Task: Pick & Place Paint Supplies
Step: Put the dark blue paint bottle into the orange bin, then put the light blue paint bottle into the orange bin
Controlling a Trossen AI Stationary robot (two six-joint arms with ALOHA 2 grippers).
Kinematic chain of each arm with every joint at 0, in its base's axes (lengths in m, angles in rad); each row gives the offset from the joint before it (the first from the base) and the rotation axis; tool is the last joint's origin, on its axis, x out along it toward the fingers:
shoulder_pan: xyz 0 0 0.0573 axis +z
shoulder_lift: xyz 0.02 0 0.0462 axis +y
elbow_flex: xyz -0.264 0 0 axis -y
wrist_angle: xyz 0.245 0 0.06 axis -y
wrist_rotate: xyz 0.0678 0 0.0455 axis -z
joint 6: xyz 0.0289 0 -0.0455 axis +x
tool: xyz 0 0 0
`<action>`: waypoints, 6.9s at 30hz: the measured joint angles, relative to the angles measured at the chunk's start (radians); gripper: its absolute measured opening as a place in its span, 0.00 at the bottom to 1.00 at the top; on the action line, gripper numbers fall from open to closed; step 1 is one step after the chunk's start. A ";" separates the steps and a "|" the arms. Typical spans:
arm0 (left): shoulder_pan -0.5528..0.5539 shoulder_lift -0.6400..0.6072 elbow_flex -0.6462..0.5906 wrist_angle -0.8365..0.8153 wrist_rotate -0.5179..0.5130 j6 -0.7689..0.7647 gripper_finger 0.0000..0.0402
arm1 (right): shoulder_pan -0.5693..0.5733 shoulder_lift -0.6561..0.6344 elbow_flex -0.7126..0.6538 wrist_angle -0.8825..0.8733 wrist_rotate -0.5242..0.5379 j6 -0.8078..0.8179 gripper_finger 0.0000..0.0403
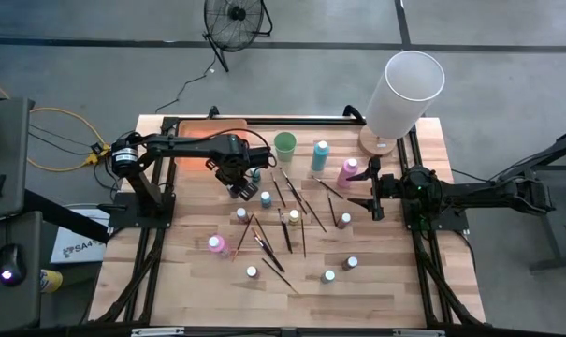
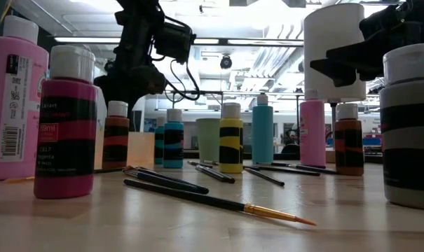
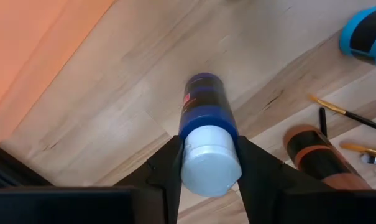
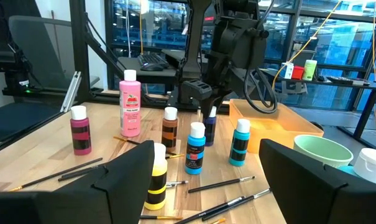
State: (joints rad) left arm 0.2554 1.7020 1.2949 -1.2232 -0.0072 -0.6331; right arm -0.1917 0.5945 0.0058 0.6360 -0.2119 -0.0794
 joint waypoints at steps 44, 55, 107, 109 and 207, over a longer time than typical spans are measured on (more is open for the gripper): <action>0.619 -0.076 0.257 -0.183 -0.131 0.201 0.29 | 0.000 0.000 0.000 0.000 0.000 0.000 0.71; 0.794 -0.076 0.064 -0.014 -0.092 0.111 0.29 | 0.000 0.000 0.000 0.000 0.000 0.000 0.71; 0.850 -0.003 0.014 0.079 -0.121 0.053 0.35 | 0.000 0.000 0.000 -0.001 0.000 0.000 0.71; 0.851 -0.003 0.014 0.079 -0.120 0.058 0.36 | 0.000 0.000 0.000 -0.001 0.000 0.000 0.71; 0.130 0.180 0.248 0.086 0.033 0.101 0.36 | 0.000 0.000 0.000 -0.004 0.000 0.000 0.71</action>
State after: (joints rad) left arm 0.3855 1.8820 1.5429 -1.1370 0.0254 -0.5320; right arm -0.1918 0.5949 0.0059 0.6319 -0.2123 -0.0795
